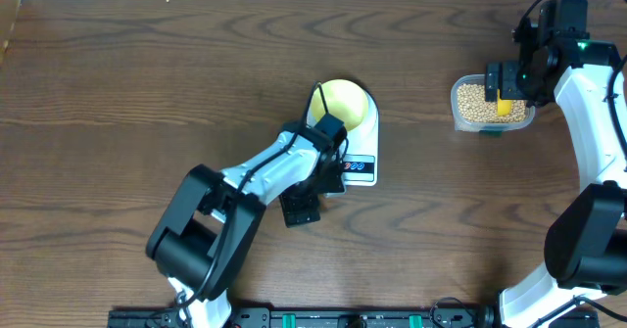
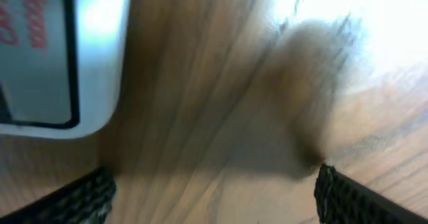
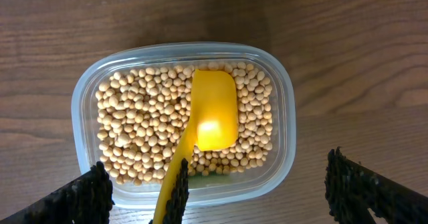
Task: Scoop item into bowl and weigh 50g on scale
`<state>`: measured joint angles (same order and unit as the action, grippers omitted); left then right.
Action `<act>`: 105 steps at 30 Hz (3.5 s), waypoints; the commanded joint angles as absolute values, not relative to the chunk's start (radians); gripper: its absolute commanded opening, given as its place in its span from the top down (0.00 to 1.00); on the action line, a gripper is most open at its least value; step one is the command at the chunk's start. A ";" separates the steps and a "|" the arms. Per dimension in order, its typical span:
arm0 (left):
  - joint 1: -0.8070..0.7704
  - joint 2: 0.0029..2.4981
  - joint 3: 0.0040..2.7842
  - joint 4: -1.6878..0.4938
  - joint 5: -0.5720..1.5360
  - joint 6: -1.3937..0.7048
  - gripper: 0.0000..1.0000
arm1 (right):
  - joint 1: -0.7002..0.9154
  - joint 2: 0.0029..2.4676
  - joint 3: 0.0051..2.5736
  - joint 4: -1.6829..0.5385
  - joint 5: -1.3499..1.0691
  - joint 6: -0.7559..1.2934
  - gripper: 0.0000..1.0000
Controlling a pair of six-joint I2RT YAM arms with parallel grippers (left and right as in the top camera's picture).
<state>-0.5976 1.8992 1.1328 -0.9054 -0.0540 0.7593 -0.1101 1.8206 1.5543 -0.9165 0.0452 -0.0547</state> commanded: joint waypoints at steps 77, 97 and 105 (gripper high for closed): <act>-0.596 1.874 1.163 -0.901 -0.136 -0.323 0.92 | -0.123 1.824 1.551 -0.916 0.053 -0.049 0.01; -0.354 1.868 1.099 -0.926 -0.186 -0.320 0.92 | -0.123 1.824 1.551 -0.916 0.053 -0.049 0.01; -0.284 1.868 1.090 -0.917 -0.150 -0.319 0.62 | -0.123 1.824 1.551 -0.916 0.053 -0.049 0.01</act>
